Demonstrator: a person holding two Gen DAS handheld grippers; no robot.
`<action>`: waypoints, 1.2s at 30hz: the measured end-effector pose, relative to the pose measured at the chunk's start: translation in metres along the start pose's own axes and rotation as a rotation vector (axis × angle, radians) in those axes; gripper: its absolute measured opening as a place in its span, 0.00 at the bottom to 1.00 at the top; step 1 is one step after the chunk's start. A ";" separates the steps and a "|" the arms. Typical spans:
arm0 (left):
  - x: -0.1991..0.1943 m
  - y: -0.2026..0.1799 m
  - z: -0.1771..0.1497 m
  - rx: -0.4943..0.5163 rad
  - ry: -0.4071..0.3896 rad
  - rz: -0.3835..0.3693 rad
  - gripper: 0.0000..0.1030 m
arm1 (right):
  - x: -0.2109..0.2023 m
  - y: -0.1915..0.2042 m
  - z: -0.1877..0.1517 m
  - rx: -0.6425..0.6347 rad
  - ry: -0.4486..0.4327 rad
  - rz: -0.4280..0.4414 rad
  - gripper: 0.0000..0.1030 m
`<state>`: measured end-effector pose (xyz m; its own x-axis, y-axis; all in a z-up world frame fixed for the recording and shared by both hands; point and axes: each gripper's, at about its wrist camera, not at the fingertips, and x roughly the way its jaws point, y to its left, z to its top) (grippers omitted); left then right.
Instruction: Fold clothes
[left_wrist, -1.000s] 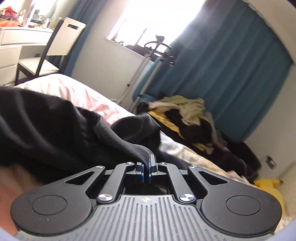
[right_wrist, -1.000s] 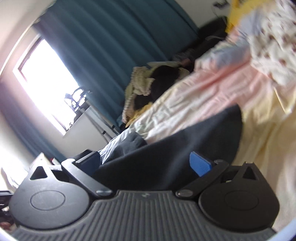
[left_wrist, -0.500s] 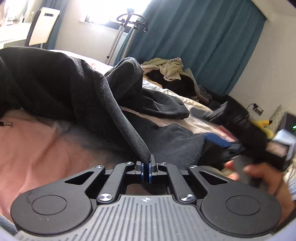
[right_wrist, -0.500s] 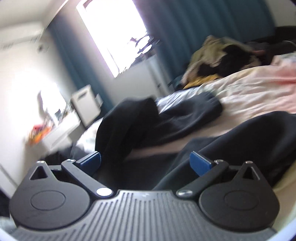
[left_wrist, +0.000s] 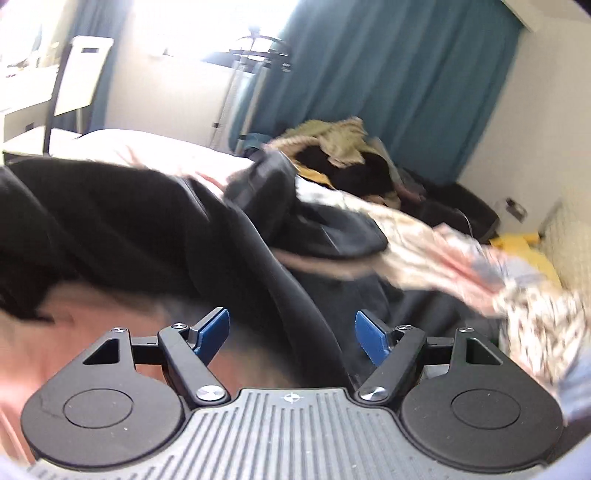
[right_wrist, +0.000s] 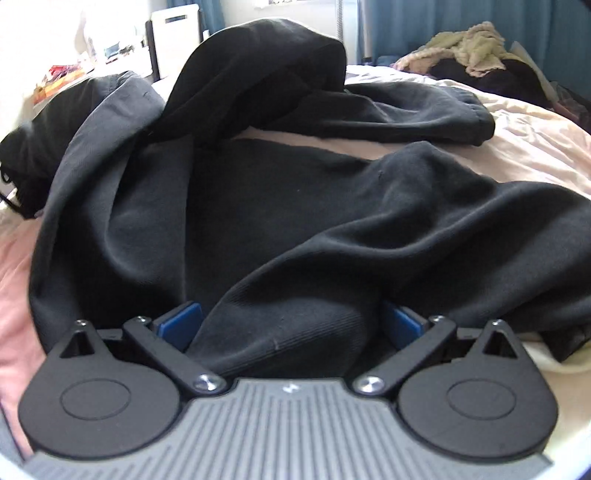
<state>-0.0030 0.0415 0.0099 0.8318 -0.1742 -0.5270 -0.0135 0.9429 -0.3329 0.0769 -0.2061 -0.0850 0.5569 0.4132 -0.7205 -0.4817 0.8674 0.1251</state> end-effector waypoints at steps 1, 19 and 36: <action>0.006 0.008 0.016 -0.024 -0.004 0.027 0.77 | -0.001 0.001 0.000 -0.013 0.006 -0.001 1.00; 0.195 0.044 0.135 0.005 0.485 0.402 0.51 | 0.008 -0.005 0.009 0.003 -0.005 0.042 1.00; -0.063 0.057 0.045 -0.239 0.140 0.124 0.13 | -0.007 -0.016 0.012 0.129 -0.078 0.091 1.00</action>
<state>-0.0314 0.1190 0.0592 0.7313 -0.1148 -0.6723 -0.2541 0.8690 -0.4247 0.0886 -0.2199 -0.0737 0.5682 0.5076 -0.6477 -0.4442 0.8518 0.2779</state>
